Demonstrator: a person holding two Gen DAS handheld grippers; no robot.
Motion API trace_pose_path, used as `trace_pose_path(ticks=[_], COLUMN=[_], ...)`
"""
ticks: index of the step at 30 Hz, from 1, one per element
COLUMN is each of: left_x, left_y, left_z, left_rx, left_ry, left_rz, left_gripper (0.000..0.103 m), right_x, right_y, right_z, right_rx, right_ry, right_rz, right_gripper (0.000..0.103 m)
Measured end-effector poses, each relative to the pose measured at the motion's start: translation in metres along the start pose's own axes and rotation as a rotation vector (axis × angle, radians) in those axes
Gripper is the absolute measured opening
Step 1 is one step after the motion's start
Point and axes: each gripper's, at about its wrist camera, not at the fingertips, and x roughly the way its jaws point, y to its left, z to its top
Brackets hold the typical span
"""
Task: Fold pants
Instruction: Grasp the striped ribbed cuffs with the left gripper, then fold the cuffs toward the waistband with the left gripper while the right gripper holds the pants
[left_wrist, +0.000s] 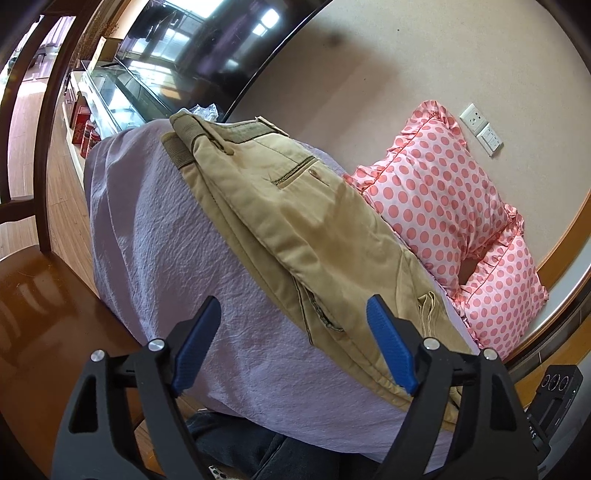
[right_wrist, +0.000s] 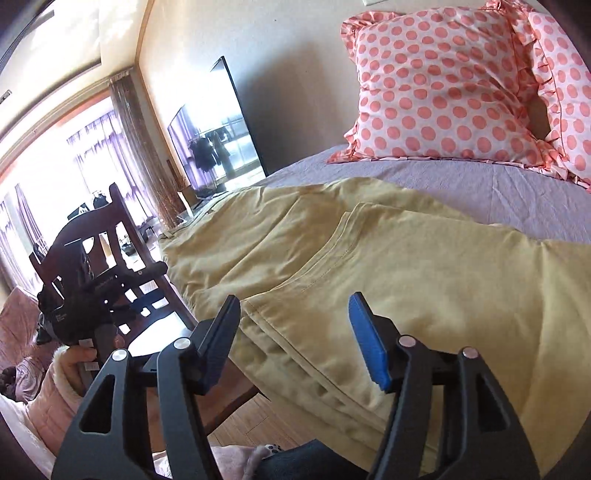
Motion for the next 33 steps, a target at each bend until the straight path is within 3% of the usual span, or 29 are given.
trace_pose_path(ticks=[2,5,10,15,18,25,26,27,28,29,31,33], left_x=[0.007,0.018,0.033,0.028,0.029,0.042,0.043,0.044,0.047,0.048,0.043,0.035], left_y=[0.001,0.002,0.001,-0.011,-0.009,0.018,0.017,0.015,0.012,0.01,-0.001,-0.029], left_z=[0.002,0.004,0.012,0.031,0.049,0.086,0.091,0.095,0.099,0.102,0.106,0.106], left_rx=[-0.02,-0.028,-0.056,-0.033,-0.061,-0.184,-0.175,-0.157,-0.135,-0.124,-0.089,0.021], left_ry=[0.014,0.045,0.077,0.03,0.007,-0.02,-0.033,-0.048,-0.045,-0.04,-0.071,-0.12], left_rz=[-0.009,-0.007,-0.016,-0.031,-0.018,0.101,0.131,0.14,0.144,0.175,0.177,0.189], left_gripper=[0.081,0.082,0.082,0.082,0.082,0.08,0.077,0.066,0.032,0.013,0.009,0.008], right_x=[0.021,0.026,0.024,0.022,0.022,0.017,0.014,0.01,0.005,-0.002,-0.017,-0.035], right_y=[0.007,0.023,0.015,0.014,0.014,0.008,0.006,0.004,0.001,-0.003,-0.011,-0.021], right_z=[-0.006,-0.009,-0.01,-0.01,-0.011,-0.013,-0.012,-0.012,-0.012,-0.012,-0.012,-0.014], right_rx=[-0.043,-0.113,-0.075,-0.067,-0.062,-0.014,0.003,0.017,0.032,0.044,0.068,0.098], right_ry=[0.086,0.063,0.054,0.044,0.036,0.013,0.003,-0.009,-0.025,-0.04,-0.074,-0.117], right_rz=[-0.041,-0.07,-0.027,-0.006,0.003,0.034,0.046,0.053,0.053,0.048,0.03,0.012], right_gripper=[0.064,0.071,0.073,0.075,0.076,0.076,0.076,0.076,0.076,0.076,0.078,0.08])
